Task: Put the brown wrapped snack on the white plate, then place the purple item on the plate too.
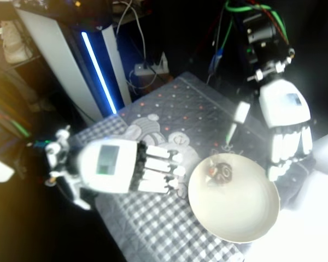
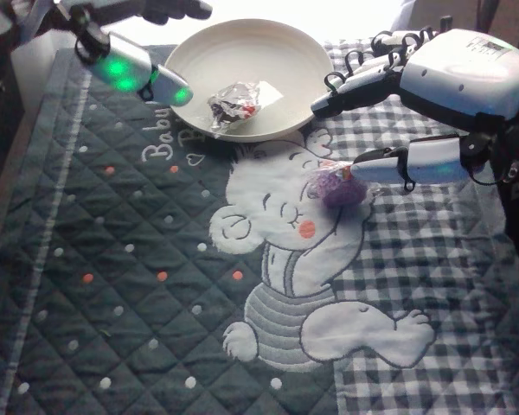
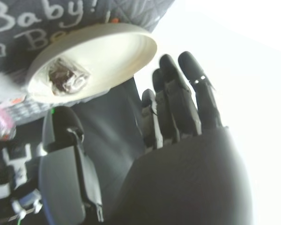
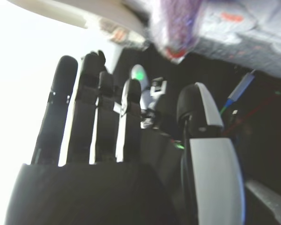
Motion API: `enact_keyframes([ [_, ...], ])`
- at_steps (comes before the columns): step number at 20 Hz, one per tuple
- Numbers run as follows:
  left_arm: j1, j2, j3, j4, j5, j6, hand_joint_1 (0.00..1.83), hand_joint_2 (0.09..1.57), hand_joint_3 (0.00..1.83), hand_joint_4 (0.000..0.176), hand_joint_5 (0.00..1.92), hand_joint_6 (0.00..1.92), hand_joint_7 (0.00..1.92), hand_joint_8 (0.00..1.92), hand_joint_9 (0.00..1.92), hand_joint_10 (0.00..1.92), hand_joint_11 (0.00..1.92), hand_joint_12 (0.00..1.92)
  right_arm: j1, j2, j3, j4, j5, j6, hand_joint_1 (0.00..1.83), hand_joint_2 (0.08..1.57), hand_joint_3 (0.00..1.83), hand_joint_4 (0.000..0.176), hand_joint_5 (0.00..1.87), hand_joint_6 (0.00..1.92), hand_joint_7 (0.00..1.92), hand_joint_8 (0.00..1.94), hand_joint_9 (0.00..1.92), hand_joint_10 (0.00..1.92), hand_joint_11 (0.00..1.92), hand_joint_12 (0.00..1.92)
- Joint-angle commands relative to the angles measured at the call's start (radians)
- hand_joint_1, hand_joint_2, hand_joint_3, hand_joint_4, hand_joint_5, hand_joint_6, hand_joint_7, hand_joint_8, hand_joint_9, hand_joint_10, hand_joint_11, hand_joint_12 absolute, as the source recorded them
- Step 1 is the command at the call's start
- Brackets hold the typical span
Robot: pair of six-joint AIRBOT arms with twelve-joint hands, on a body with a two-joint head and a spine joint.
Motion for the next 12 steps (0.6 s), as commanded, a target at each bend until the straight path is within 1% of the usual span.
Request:
enact_keyframes([
  [1,0.000,0.020,-0.013,-0.006,-0.136,-0.002,0.68,0.94,0.00,0.134,0.32,0.00,0.37,0.00,0.43,0.00,0.01,1.07,0.011,0.000,0.001,0.022,0.106,0.018,0.63,1.11,0.00,0.084,0.64,0.00,0.61,0.01,0.70,0.01,0.25,1.45],
  [2,0.012,0.043,-0.037,-0.010,-0.153,-0.002,0.72,0.93,0.00,0.134,0.32,0.00,0.36,0.00,0.41,0.00,0.03,1.02,0.011,-0.001,0.001,0.015,0.102,0.026,0.63,1.11,0.00,0.080,0.61,0.00,0.57,0.00,0.59,0.01,0.10,1.39],
  [3,0.032,0.069,-0.068,-0.022,-0.178,-0.002,0.77,0.91,0.00,0.136,0.33,0.00,0.36,0.00,0.40,0.00,0.06,0.97,0.011,-0.001,0.000,0.008,0.097,0.032,0.67,1.10,0.00,0.068,0.60,0.00,0.57,0.00,0.61,0.02,0.13,1.33],
  [4,0.051,0.090,-0.087,-0.038,-0.194,-0.002,0.78,0.89,0.00,0.125,0.35,0.00,0.38,0.00,0.43,0.00,0.09,0.92,0.011,-0.002,-0.001,0.002,0.091,0.032,0.71,1.08,0.00,0.066,0.60,0.00,0.59,0.00,0.63,0.02,0.20,1.21],
  [5,0.081,0.117,-0.116,-0.065,-0.221,-0.002,0.78,0.90,0.00,0.124,0.35,0.00,0.36,0.00,0.40,0.00,0.02,0.85,0.011,-0.006,-0.002,-0.007,0.083,0.033,0.72,1.07,0.00,0.065,0.60,0.00,0.61,0.00,0.66,0.02,0.27,1.15],
  [6,0.107,0.142,-0.142,-0.083,-0.243,-0.003,0.80,0.92,0.01,0.126,0.33,0.00,0.33,0.01,0.32,0.02,0.00,0.58,0.011,-0.010,-0.001,-0.014,0.079,0.033,0.75,1.06,0.00,0.065,0.59,0.00,0.62,0.00,0.71,0.02,0.33,1.13],
  [7,0.126,0.162,-0.163,-0.100,-0.265,-0.003,0.78,0.94,0.01,0.132,0.30,0.00,0.31,0.01,0.28,0.01,0.00,0.38,0.011,-0.013,-0.001,-0.017,0.076,0.033,0.75,1.06,0.00,0.081,0.57,0.00,0.61,0.00,0.70,0.01,0.30,1.11],
  [8,0.144,0.179,-0.180,-0.115,-0.286,-0.006,0.80,0.94,0.00,0.122,0.31,0.00,0.30,0.00,0.25,0.00,0.00,0.24,0.011,-0.015,-0.001,-0.019,0.071,0.033,0.75,1.06,0.00,0.098,0.54,0.00,0.56,0.00,0.68,0.01,0.30,1.11],
  [9,0.161,0.194,-0.194,-0.130,-0.308,-0.012,0.81,0.94,0.00,0.123,0.30,0.00,0.29,0.00,0.22,0.01,0.00,0.13,0.011,-0.018,-0.001,-0.026,0.060,0.033,0.75,1.06,0.00,0.109,0.52,0.00,0.55,0.00,0.69,0.01,0.31,1.12],
  [10,0.168,0.200,-0.200,-0.136,-0.321,-0.017,0.81,0.95,0.01,0.119,0.31,0.01,0.29,0.01,0.21,0.01,0.00,0.11,0.011,-0.020,-0.001,-0.030,0.050,0.033,0.79,1.05,0.00,0.102,0.51,0.00,0.54,0.00,0.66,0.00,0.28,1.11],
  [11,0.177,0.207,-0.206,-0.141,-0.340,-0.028,0.82,0.96,0.01,0.117,0.31,0.01,0.29,0.01,0.20,0.00,0.00,0.11,0.011,-0.024,0.001,-0.038,0.034,0.032,0.81,1.04,0.00,0.096,0.51,0.00,0.54,0.00,0.66,0.00,0.29,1.12],
  [12,0.185,0.211,-0.209,-0.142,-0.357,-0.046,0.78,0.97,0.01,0.113,0.31,0.00,0.28,0.00,0.20,0.00,0.00,0.07,0.011,-0.032,0.005,-0.044,0.019,0.032,0.84,1.03,0.00,0.097,0.50,0.00,0.53,0.00,0.69,0.02,0.29,1.19],
])
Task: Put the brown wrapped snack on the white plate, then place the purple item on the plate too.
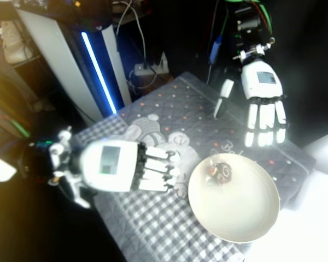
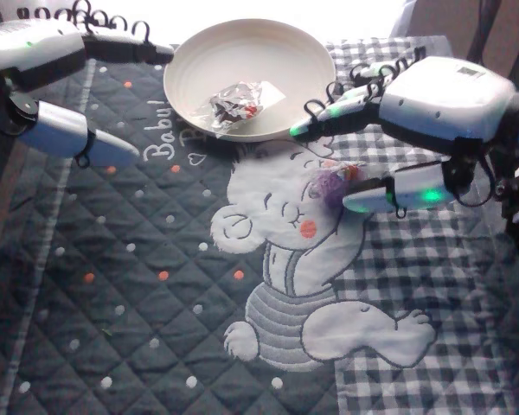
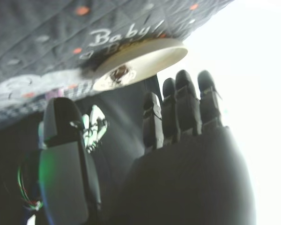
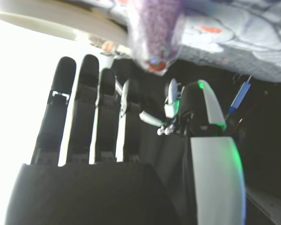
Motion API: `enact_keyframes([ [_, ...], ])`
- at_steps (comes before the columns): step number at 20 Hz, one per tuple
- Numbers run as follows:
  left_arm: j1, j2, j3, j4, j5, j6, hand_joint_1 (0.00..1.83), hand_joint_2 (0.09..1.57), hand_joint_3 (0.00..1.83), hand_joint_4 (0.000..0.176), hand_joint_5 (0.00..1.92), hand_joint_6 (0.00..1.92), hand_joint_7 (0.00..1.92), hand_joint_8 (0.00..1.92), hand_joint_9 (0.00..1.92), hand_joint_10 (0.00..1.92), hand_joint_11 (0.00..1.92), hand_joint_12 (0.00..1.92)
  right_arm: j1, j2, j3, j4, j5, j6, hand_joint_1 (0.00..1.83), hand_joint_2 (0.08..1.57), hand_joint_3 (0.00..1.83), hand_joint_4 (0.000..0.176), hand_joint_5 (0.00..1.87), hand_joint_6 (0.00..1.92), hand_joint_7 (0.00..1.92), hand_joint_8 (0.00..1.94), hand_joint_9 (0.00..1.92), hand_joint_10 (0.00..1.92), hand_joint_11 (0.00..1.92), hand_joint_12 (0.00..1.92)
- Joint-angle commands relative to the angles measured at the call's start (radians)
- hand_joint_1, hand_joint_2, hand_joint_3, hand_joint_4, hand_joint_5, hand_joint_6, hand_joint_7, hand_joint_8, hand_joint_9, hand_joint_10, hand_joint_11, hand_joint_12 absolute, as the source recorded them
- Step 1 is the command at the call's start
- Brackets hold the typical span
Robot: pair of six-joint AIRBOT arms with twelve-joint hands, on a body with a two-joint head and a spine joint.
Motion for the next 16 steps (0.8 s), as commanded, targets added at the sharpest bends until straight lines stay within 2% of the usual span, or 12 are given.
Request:
enact_keyframes([
  [1,0.000,0.006,-0.003,-0.015,-0.137,-0.015,0.78,0.97,0.00,0.119,0.31,0.00,0.27,0.00,0.19,0.00,0.00,0.03,0.011,-0.009,0.010,0.029,0.067,0.007,0.87,1.01,0.00,0.091,0.52,0.00,0.55,0.00,0.73,0.03,0.30,1.25],
  [3,0.010,0.011,-0.010,-0.017,-0.152,-0.026,0.77,0.97,0.00,0.112,0.31,0.00,0.27,0.00,0.19,0.00,0.01,0.02,0.011,-0.029,0.027,0.016,0.033,0.007,0.95,0.97,0.00,0.060,0.58,0.01,0.62,0.02,0.81,0.07,0.36,1.24],
  [4,0.013,0.012,-0.012,-0.018,-0.156,-0.026,0.76,0.97,0.00,0.119,0.31,0.00,0.28,0.00,0.19,0.01,0.02,0.03,0.011,-0.037,0.036,0.009,0.013,0.007,0.99,0.96,0.00,0.048,0.59,0.01,0.62,0.02,0.82,0.09,0.37,1.31],
  [6,0.019,0.012,-0.014,-0.021,-0.158,-0.026,0.74,0.96,0.00,0.127,0.32,0.00,0.30,0.01,0.22,0.01,0.04,0.03,0.011,-0.053,0.049,0.005,-0.012,0.007,1.03,0.96,0.00,0.036,0.62,0.01,0.68,0.01,0.66,0.51,0.37,1.39],
  [8,0.031,0.012,-0.012,-0.041,-0.158,-0.026,0.75,0.95,0.00,0.126,0.34,0.01,0.32,0.01,0.24,0.02,0.08,0.05,0.011,-0.076,0.065,0.005,-0.023,0.007,1.12,0.93,0.00,0.000,0.77,0.01,0.84,0.08,0.61,1.00,0.50,1.53],
  [9,0.033,0.012,-0.012,-0.045,-0.158,-0.026,0.74,0.96,0.00,0.132,0.33,0.00,0.32,0.01,0.24,0.01,0.08,0.05,0.011,-0.081,0.069,0.005,-0.024,0.007,1.13,0.96,0.00,0.000,0.83,0.00,0.69,0.57,0.54,1.28,0.47,1.65],
  [10,0.036,0.011,-0.011,-0.048,-0.158,-0.026,0.72,0.97,0.00,0.140,0.31,0.00,0.30,0.00,0.22,0.00,0.06,0.05,0.011,-0.085,0.072,0.006,-0.024,0.007,1.08,1.10,0.01,0.000,0.90,0.85,0.59,1.14,0.57,1.57,0.51,1.84],
  [11,0.038,0.010,-0.011,-0.049,-0.159,-0.026,0.72,0.97,0.00,0.140,0.30,0.00,0.29,0.00,0.22,0.00,0.05,0.04,0.011,-0.087,0.073,0.010,-0.024,0.007,1.05,1.16,0.01,0.000,0.86,1.12,0.60,1.37,0.64,1.68,0.59,1.91],
  [12,0.039,0.008,-0.011,-0.049,-0.159,-0.026,0.75,0.97,0.00,0.136,0.30,0.00,0.29,0.00,0.21,0.00,0.03,0.03,0.011,-0.088,0.073,0.015,-0.023,0.007,1.07,1.16,0.00,0.000,0.88,1.14,0.70,1.44,0.76,1.70,0.73,1.91],
  [13,0.040,0.007,-0.011,-0.050,-0.159,-0.026,0.74,0.97,0.00,0.140,0.30,0.00,0.29,0.00,0.21,0.00,0.03,0.03,0.011,-0.089,0.075,0.022,-0.022,0.007,1.20,1.17,0.00,0.000,0.88,0.99,0.85,1.41,0.82,1.63,0.81,1.87],
  [15,0.047,0.006,-0.010,-0.050,-0.161,-0.026,0.73,0.97,0.00,0.138,0.31,0.00,0.30,0.00,0.23,0.01,0.04,0.04,0.011,-0.087,0.088,0.037,-0.010,0.007,1.23,1.12,0.00,0.000,0.91,1.02,1.07,0.99,0.95,1.24,0.86,1.63],
  [16,0.050,0.005,-0.008,-0.050,-0.161,-0.026,0.72,0.97,0.00,0.131,0.32,0.01,0.32,0.01,0.24,0.01,0.05,0.04,0.013,-0.083,0.096,0.051,0.000,0.009,1.25,1.08,0.00,0.000,1.00,0.87,1.12,0.91,0.99,1.20,0.85,1.63],
])
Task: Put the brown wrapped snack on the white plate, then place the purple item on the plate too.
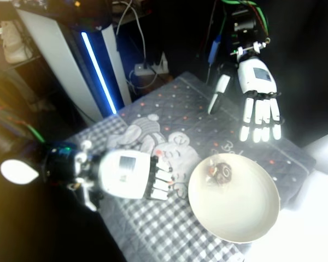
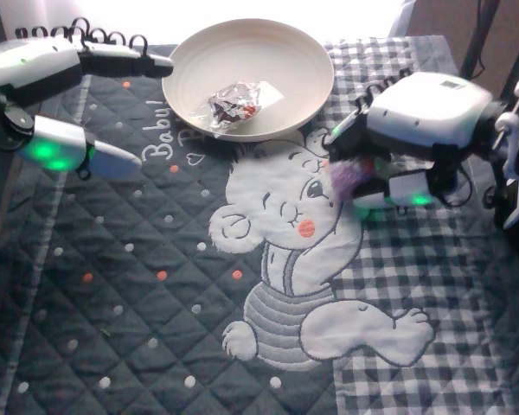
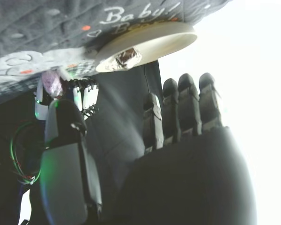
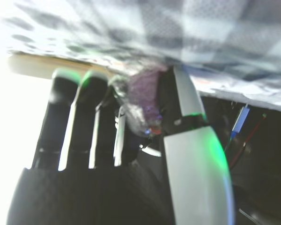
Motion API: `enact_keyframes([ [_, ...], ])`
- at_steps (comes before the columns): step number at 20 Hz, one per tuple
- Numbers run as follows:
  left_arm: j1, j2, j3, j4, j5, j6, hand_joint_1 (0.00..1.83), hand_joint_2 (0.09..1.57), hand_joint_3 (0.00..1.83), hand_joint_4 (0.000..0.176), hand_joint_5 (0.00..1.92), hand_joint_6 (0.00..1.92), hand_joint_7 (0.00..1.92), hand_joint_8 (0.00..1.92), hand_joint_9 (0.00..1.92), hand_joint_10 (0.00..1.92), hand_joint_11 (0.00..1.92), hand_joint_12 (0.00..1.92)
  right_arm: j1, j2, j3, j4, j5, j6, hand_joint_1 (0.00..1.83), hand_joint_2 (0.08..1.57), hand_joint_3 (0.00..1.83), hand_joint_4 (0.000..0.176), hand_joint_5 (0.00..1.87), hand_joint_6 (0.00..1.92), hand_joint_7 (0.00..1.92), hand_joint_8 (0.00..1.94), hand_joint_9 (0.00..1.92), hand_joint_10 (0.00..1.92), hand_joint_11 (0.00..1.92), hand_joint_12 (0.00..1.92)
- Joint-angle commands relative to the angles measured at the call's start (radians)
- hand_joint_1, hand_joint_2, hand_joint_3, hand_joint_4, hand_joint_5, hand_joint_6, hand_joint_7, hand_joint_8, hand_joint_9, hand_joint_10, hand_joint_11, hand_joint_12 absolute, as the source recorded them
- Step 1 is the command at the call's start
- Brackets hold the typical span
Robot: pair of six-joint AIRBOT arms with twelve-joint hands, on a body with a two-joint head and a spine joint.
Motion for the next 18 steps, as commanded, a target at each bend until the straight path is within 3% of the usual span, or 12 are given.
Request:
enact_keyframes([
  [1,-0.008,-0.001,0.005,-0.017,-0.109,-0.004,0.71,0.97,0.00,0.127,0.33,0.01,0.32,0.01,0.25,0.01,0.05,0.05,0.029,0.001,0.011,0.042,0.099,0.006,1.26,1.05,0.00,0.000,1.08,0.77,1.18,0.79,1.03,1.14,0.88,1.59],
  [5,0.016,0.007,0.000,-0.039,-0.117,-0.004,0.72,0.96,0.00,0.134,0.33,0.00,0.33,0.01,0.26,0.01,0.07,0.06,0.141,0.003,0.045,0.023,0.091,0.003,1.25,1.08,0.00,0.000,1.07,0.70,1.05,1.10,0.92,1.36,0.74,1.77],
  [6,0.020,0.007,0.001,-0.042,-0.117,-0.004,0.70,0.95,0.00,0.147,0.32,0.00,0.32,0.00,0.25,0.01,0.06,0.05,0.163,-0.003,0.059,0.021,0.086,-0.004,1.17,1.05,0.00,0.000,1.13,0.72,1.10,0.99,0.98,1.23,0.25,1.30],
  [7,0.021,0.006,0.001,-0.043,-0.115,-0.004,0.70,0.95,0.00,0.148,0.33,0.00,0.32,0.00,0.25,0.00,0.06,0.05,0.206,-0.012,0.080,0.021,0.068,-0.017,1.16,1.04,0.00,0.000,1.15,0.71,1.10,0.99,0.93,1.29,0.15,1.46],
  [9,0.021,0.006,0.001,-0.043,-0.116,-0.004,0.71,0.94,0.00,0.137,0.34,0.01,0.32,0.00,0.25,0.00,0.05,0.05,0.267,-0.037,0.113,0.022,0.030,-0.042,1.19,1.03,0.00,0.000,1.16,0.70,1.02,1.10,0.89,1.50,0.69,1.86],
  [11,0.022,0.003,0.003,-0.044,-0.116,-0.004,0.74,0.93,0.00,0.142,0.34,0.00,0.33,0.00,0.26,0.01,0.06,0.06,0.317,-0.089,0.167,0.022,-0.023,-0.063,1.28,1.02,0.00,0.000,1.16,0.58,1.23,0.75,1.03,1.11,0.81,1.45],
  [13,0.022,-0.003,0.006,-0.044,-0.116,-0.004,0.70,0.94,0.00,0.152,0.32,0.00,0.31,0.00,0.25,0.00,0.05,0.06,0.337,-0.146,0.229,0.022,-0.083,-0.064,1.27,1.02,0.00,0.000,1.08,0.83,1.42,0.26,1.19,0.62,0.85,1.11],
  [14,0.022,-0.005,0.007,-0.044,-0.115,-0.004,0.72,0.95,0.00,0.148,0.32,0.00,0.30,0.00,0.23,0.00,0.04,0.05,0.343,-0.168,0.251,0.022,-0.109,-0.064,1.28,1.00,0.01,0.000,1.14,0.70,1.41,0.28,1.19,0.50,0.66,1.12],
  [15,0.019,-0.007,0.008,-0.042,-0.111,-0.004,0.71,0.95,0.00,0.152,0.31,0.00,0.30,0.00,0.23,0.00,0.05,0.06,0.348,-0.195,0.279,0.022,-0.137,-0.064,1.27,1.01,0.00,0.000,1.16,0.62,1.33,0.48,1.19,0.52,0.66,1.25],
  [16,0.014,-0.009,0.009,-0.034,-0.106,-0.004,0.74,0.95,0.00,0.154,0.30,0.00,0.29,0.00,0.23,0.00,0.04,0.05,0.351,-0.235,0.316,0.022,-0.182,-0.064,1.29,1.03,0.00,0.000,1.16,0.52,1.21,0.81,1.12,0.92,0.84,1.45],
  [17,0.011,-0.011,0.011,-0.030,-0.103,-0.003,0.75,0.95,0.00,0.159,0.29,0.00,0.29,0.00,0.22,0.00,0.04,0.05,0.352,-0.257,0.338,0.020,-0.205,-0.064,1.28,1.04,0.00,0.000,1.12,0.60,1.19,0.82,1.06,1.01,0.86,1.43],
  [18,0.010,-0.014,0.012,-0.028,-0.103,-0.003,0.79,0.95,0.00,0.151,0.30,0.00,0.28,0.00,0.20,0.00,0.03,0.05,0.353,-0.267,0.347,0.020,-0.215,-0.064,1.07,0.97,0.00,0.000,0.91,0.29,0.99,0.46,0.89,0.79,0.62,1.45],
])
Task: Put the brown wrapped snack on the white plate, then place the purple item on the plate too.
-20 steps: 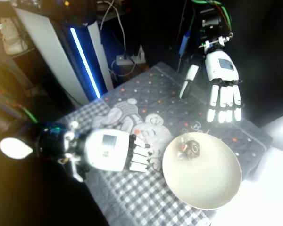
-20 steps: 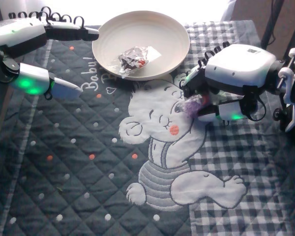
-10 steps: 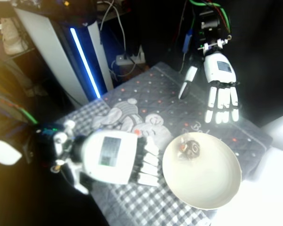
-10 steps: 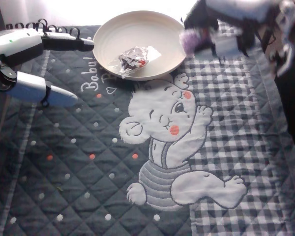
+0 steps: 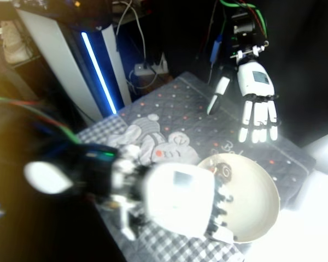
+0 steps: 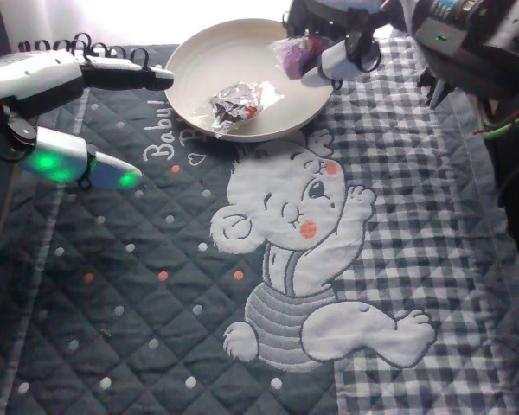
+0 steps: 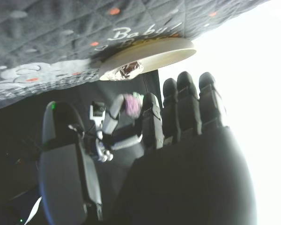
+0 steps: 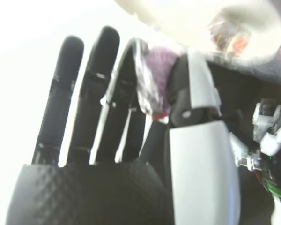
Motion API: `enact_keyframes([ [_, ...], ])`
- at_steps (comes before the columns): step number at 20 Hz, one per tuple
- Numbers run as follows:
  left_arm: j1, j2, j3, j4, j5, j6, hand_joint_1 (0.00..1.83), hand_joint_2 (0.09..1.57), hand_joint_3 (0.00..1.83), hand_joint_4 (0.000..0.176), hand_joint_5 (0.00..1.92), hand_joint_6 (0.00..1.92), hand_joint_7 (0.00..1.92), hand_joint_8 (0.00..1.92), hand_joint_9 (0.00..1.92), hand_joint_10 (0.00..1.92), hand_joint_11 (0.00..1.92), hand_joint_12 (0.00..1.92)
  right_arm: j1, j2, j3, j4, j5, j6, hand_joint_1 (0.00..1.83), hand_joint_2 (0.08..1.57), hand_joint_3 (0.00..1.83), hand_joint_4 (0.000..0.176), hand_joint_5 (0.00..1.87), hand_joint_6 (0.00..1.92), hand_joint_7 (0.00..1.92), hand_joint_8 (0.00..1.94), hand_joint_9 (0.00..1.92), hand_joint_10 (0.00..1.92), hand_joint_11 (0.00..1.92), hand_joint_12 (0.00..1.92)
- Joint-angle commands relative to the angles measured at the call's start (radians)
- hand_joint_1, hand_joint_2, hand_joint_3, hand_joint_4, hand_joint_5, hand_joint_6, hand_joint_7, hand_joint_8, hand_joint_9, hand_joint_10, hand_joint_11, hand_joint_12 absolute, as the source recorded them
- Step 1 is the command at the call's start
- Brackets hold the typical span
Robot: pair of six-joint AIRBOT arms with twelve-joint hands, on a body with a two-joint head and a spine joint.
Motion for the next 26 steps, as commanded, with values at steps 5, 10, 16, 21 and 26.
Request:
enact_keyframes([
  [5,-0.010,0.008,-0.001,-0.013,-0.125,-0.009,0.75,0.96,0.00,0.134,0.34,0.01,0.31,0.01,0.21,0.00,0.03,0.05,0.023,0.022,-0.024,0.014,0.116,0.000,0.70,0.76,0.00,0.174,0.01,0.00,0.04,0.00,0.10,0.00,0.00,0.50],
  [10,0.030,0.089,-0.067,-0.077,-0.251,-0.012,0.71,0.96,0.00,0.114,0.33,0.00,0.32,0.00,0.23,0.01,0.04,0.05,0.022,0.165,-0.193,0.062,0.274,0.000,0.68,0.75,0.00,0.176,0.00,0.00,0.02,0.00,0.00,0.00,0.03,0.06],
  [16,0.247,0.262,-0.236,-0.230,-0.643,-0.051,0.68,0.95,0.01,0.127,0.32,0.01,0.29,0.00,0.24,0.00,0.02,0.32,-0.056,0.374,-0.412,0.130,0.508,0.000,0.73,0.75,0.00,0.175,0.00,0.00,0.05,0.00,0.00,0.00,0.00,0.05],
  [21,0.494,0.281,-0.306,-0.352,-0.985,-0.176,0.73,0.96,0.00,0.084,0.39,0.01,0.36,0.00,0.34,0.01,0.00,0.92,-0.413,0.526,-0.575,0.462,0.931,0.000,0.89,0.77,0.01,0.153,0.00,0.00,0.02,0.00,0.00,0.00,0.02,0.01],
  [26,0.694,0.279,-0.408,-0.460,-1.264,-0.197,0.72,1.00,0.01,0.016,0.37,0.00,0.35,0.00,0.29,0.00,0.00,0.74,-0.760,0.578,-0.724,0.720,1.295,-0.001,0.76,0.71,0.00,0.166,0.00,0.00,0.03,0.00,0.05,0.01,0.00,0.00],
])
